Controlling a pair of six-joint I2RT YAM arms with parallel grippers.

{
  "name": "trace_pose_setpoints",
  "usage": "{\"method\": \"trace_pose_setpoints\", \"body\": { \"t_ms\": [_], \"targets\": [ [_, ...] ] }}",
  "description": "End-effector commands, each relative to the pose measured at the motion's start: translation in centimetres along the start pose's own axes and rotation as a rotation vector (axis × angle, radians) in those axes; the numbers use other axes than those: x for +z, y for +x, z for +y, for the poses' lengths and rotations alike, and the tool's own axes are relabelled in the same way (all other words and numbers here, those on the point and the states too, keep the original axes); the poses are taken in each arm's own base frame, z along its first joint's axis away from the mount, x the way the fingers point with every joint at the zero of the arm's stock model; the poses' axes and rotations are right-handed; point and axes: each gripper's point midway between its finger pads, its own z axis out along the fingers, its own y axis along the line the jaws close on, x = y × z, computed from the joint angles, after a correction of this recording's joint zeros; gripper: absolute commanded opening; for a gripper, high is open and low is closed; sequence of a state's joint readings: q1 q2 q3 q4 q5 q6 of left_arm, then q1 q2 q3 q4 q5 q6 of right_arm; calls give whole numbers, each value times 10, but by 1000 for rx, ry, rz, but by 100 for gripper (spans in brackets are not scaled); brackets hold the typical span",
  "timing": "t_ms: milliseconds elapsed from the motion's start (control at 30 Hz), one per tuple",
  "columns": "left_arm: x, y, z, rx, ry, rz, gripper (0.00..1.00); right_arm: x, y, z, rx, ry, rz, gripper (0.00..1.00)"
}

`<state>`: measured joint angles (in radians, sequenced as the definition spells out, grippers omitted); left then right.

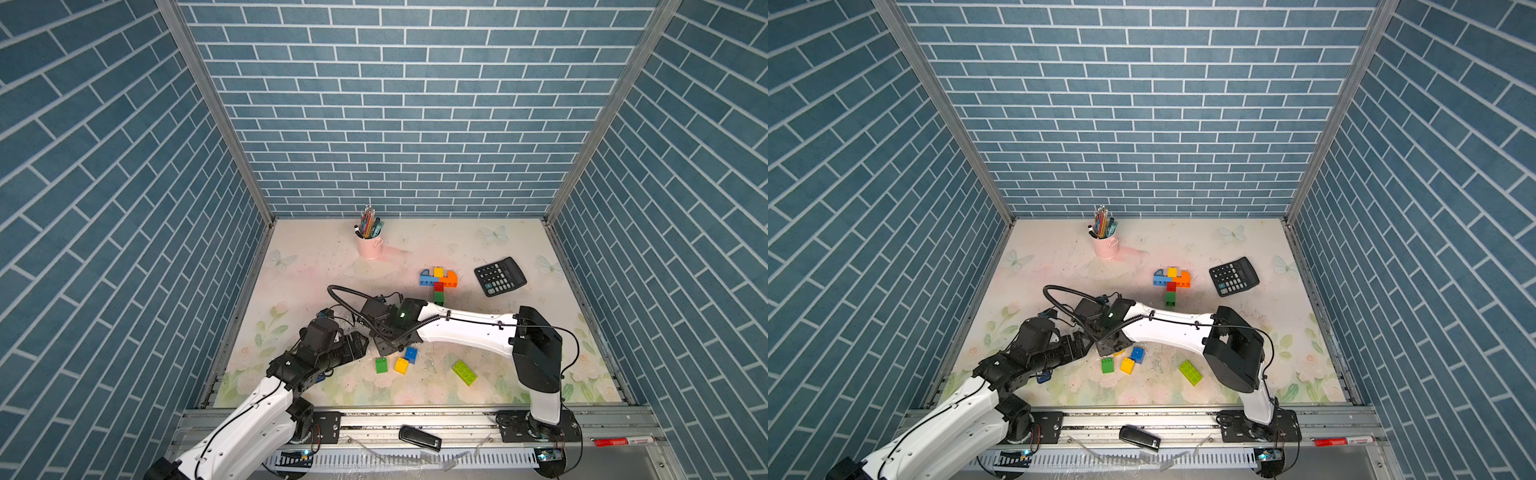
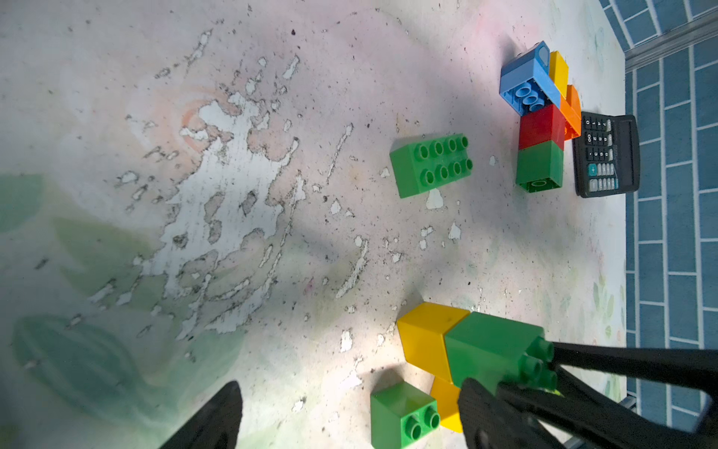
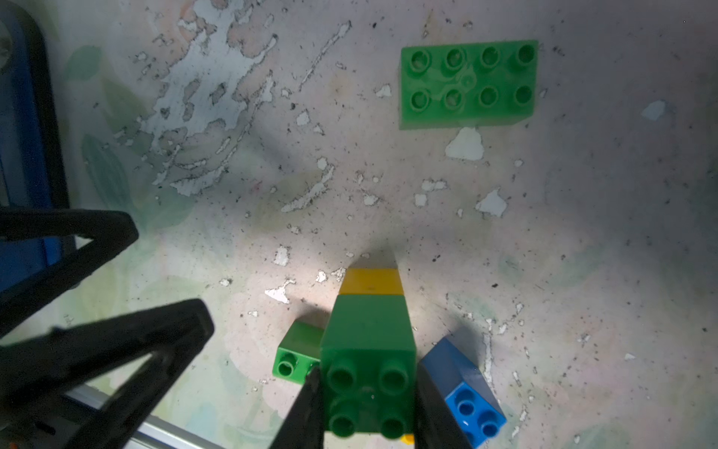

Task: Assemble a fork with lego
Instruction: Assemble the lego brick with the lego brick.

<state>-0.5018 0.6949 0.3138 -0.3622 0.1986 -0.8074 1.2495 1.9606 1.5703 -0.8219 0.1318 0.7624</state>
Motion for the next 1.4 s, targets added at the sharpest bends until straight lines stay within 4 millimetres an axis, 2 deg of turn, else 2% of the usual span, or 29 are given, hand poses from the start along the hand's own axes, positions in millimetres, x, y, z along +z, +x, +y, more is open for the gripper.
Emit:
{"method": "trace_pose_setpoints", "body": {
  "t_ms": [0,267,333,433,500,567,667,767,867,1067,1100,1133,1267,1367],
  "targets": [
    [-1,-2,3,13,-12,-17,89,35,52,-20,22,100,230,0],
    [-7,-11,7,-2,-13,-53,89,59,77,-23,21,112,345,0],
    [-12,-17,0,10,19,-85,90,57,69,-21,30,90,311,0],
    [-12,-25,-9,44,37,-95,91,38,34,-20,37,46,172,0],
    [-9,-30,-16,87,30,-72,92,20,11,-31,55,48,84,0],
    [-5,-36,-24,115,34,-59,92,12,0,-52,98,78,58,0],
    [3,-43,-38,140,66,-43,93,4,-5,-95,182,162,46,0],
    [11,-47,-50,167,86,-21,93,-1,-7,-128,268,220,33,0],
    [18,-47,-61,206,89,-3,94,-4,-10,-141,318,241,30,0],
    [32,-42,-70,232,91,26,94,-2,-17,-141,359,238,18,0],
    [33,-42,-71,235,91,28,94,-3,-18,-141,363,233,11,2],
    [34,-41,-70,235,89,32,94,-3,-19,-141,369,230,5,9],
    [32,-43,-71,237,84,24,94,-16,-31,-140,370,199,-59,46],
    [31,-46,-75,238,93,22,94,-33,-46,-137,357,164,-141,67]
  ]
}}
